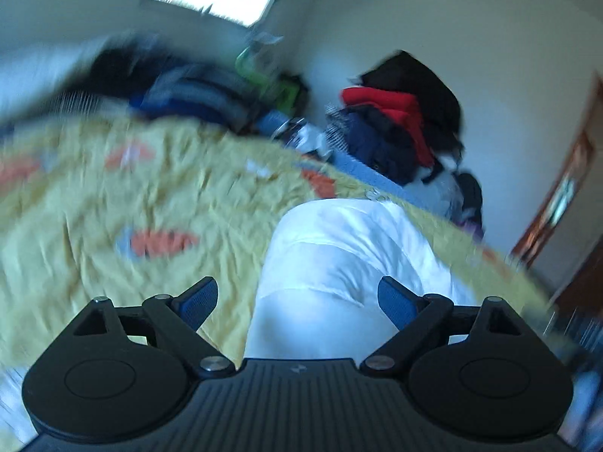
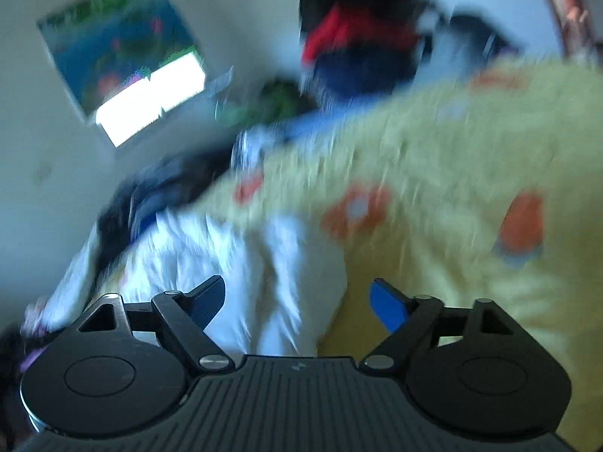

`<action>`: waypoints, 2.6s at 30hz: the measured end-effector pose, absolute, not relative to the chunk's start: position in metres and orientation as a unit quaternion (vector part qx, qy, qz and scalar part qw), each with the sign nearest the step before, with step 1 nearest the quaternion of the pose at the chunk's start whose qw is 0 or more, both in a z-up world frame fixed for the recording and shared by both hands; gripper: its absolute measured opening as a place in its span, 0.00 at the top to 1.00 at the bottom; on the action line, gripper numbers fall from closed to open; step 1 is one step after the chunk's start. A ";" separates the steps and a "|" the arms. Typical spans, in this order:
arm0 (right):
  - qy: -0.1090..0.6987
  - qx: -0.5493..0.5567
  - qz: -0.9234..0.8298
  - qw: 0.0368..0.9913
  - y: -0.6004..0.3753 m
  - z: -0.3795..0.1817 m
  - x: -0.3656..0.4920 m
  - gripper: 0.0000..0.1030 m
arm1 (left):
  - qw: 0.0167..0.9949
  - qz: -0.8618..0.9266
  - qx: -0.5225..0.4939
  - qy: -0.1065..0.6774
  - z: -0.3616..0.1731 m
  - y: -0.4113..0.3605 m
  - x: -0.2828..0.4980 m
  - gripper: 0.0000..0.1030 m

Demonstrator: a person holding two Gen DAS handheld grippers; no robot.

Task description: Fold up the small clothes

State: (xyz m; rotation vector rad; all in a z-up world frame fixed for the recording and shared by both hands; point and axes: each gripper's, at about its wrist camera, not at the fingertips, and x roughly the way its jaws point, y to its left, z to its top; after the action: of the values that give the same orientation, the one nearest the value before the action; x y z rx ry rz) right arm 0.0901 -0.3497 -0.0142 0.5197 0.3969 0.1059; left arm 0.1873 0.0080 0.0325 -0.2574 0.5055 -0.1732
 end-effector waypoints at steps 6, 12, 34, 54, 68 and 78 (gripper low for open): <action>0.259 0.261 0.198 0.909 -0.274 -0.014 0.133 0.10 | 0.964 -0.100 0.040 0.244 0.014 -0.063 0.176 0.10; 0.299 0.192 0.175 0.918 -0.257 -0.064 0.145 0.23 | 0.946 -0.101 0.066 0.302 -0.020 -0.074 0.178 0.01; 0.253 0.291 0.173 0.906 -0.283 -0.040 0.081 0.11 | 0.948 -0.089 0.017 0.306 0.008 -0.058 0.148 0.00; 0.275 0.259 0.099 0.920 -0.286 -0.057 0.009 0.09 | 0.946 -0.066 -0.005 0.317 -0.001 -0.045 0.082 0.00; 0.308 0.168 0.031 0.936 -0.255 -0.095 -0.055 0.08 | 0.943 -0.047 -0.026 0.328 -0.024 -0.029 0.040 0.00; 0.298 0.210 0.036 0.930 -0.272 -0.086 -0.054 0.07 | 0.958 -0.053 -0.035 0.281 0.001 -0.014 0.025 0.00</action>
State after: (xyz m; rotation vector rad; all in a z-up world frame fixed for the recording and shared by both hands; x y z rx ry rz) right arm -0.0544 -0.2721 -0.0860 0.4299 0.6112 0.0740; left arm 0.0254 -0.0142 0.0010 -0.0705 0.5701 -0.1081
